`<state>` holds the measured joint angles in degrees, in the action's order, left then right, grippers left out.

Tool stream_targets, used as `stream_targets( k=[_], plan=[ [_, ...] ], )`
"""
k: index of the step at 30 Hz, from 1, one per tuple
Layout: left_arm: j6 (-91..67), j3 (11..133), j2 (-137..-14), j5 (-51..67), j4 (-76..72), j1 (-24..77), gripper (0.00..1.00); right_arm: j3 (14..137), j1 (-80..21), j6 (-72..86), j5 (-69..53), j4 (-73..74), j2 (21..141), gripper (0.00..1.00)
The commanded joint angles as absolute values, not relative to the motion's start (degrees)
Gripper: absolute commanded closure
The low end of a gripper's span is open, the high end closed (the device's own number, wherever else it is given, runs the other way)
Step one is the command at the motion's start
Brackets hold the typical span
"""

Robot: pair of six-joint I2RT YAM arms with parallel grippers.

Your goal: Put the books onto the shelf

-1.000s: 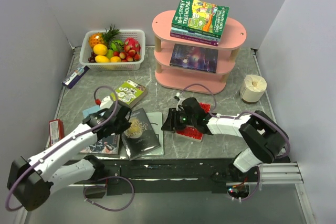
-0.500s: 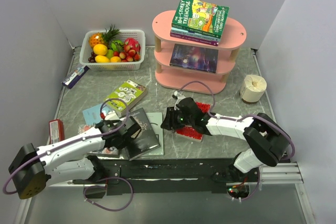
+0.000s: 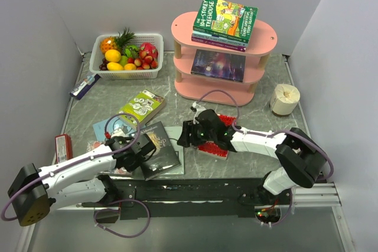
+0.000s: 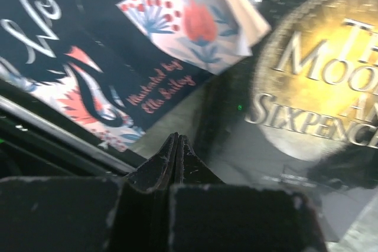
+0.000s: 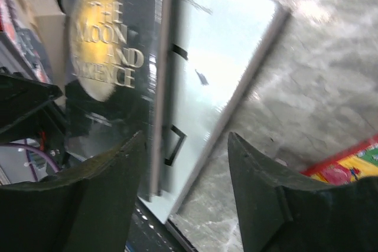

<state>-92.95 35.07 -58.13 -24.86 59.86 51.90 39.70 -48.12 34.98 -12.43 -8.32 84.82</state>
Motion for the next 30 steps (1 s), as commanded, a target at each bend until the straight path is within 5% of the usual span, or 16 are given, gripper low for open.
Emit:
stream_targets(
  k=[1,15,30],
  plan=[
    [-93.7,36.48,-61.25,-25.32,60.83,52.21,0.99,44.64,-48.52,33.66,-13.35,-9.49,86.04,0.32],
    [-88.6,34.45,-68.46,-23.38,48.7,52.12,0.98,47.73,-48.6,35.33,-23.2,-10.36,95.71,0.31],
    [-79.19,36.73,-81.02,-20.66,33.93,52.21,0.99,38.25,-48.6,35.6,-24.97,-10.99,92.2,0.31]
  ],
)
